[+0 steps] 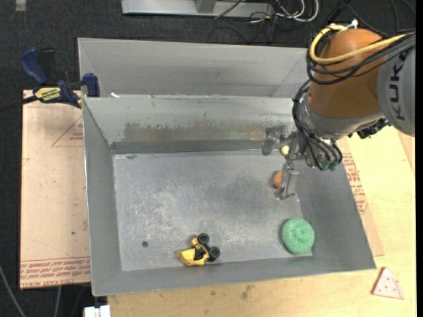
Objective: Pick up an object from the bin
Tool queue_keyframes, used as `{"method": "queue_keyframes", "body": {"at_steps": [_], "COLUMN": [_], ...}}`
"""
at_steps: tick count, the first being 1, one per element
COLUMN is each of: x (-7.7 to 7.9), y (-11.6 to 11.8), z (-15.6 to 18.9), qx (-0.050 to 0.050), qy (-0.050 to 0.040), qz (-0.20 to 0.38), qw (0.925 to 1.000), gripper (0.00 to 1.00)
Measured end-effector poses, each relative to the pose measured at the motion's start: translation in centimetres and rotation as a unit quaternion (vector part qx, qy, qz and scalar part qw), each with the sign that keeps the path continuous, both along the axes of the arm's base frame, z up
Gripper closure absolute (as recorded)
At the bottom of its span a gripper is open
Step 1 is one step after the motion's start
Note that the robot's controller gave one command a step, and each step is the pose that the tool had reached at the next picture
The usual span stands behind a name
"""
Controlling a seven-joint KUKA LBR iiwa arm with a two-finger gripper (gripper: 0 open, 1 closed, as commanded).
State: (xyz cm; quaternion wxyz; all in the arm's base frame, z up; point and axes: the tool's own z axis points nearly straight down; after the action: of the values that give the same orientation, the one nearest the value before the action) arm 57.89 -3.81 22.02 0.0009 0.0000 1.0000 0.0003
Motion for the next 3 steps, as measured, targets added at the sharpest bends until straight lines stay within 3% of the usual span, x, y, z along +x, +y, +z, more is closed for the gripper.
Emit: {"method": "queue_keyframes", "body": {"at_steps": [1, 2, 3], "x": [1.4, 1.3, 3.1], "y": [-4.1, -9.3, -10.7], "z": [-6.9, -6.9, -6.8], "qx": [0.0, 0.001, 0.0], "qy": [-0.0027, 0.0033, -0.0025], "qz": [0.029, 0.038, 0.02], "qw": [0.9996, 0.9993, 0.9998], "gripper": [0.0, 0.0, 0.0]}}
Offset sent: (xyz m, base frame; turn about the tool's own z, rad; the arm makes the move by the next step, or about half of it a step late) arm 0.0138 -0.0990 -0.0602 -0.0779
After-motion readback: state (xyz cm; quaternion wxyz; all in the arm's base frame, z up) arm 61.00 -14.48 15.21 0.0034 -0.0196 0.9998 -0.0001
